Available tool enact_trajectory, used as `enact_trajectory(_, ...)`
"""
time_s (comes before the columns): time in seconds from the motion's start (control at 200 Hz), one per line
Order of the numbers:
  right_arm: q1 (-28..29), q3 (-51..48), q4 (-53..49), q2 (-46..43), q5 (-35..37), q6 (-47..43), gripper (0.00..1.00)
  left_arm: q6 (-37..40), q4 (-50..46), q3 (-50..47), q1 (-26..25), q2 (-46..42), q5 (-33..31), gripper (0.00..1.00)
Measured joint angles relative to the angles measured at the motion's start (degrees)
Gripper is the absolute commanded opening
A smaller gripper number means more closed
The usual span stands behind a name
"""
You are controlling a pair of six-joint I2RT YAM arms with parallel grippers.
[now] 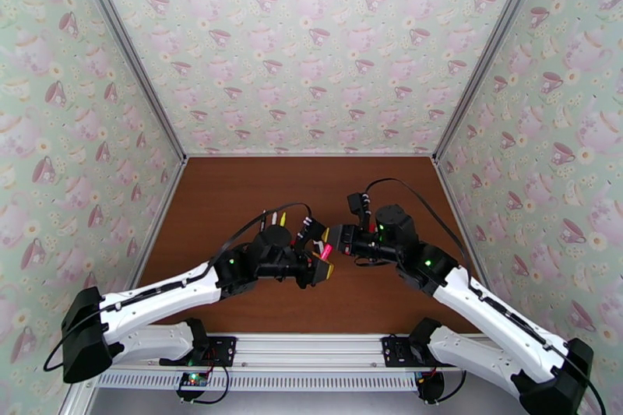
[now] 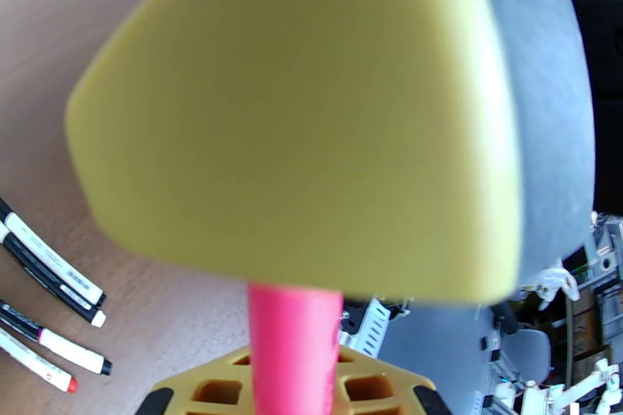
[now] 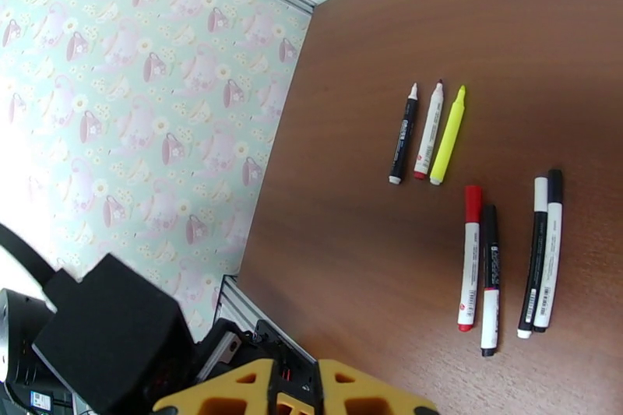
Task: Open the pen caps
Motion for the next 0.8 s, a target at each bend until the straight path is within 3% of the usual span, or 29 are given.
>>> enact_trajectory(0.451, -3.85, 0.04, -0.68, -0.59, -7.30, -0.70, 0.06, 1.46, -0.59, 0.22, -0.20, -1.01, 1.05, 0.00)
enact_trajectory(0.801, -5.40, 0.39, -4.35, -1.20, -6.75, -0.42, 0.05, 3.39, -3.32, 2.89, -0.87, 1.62, 0.59, 0.00)
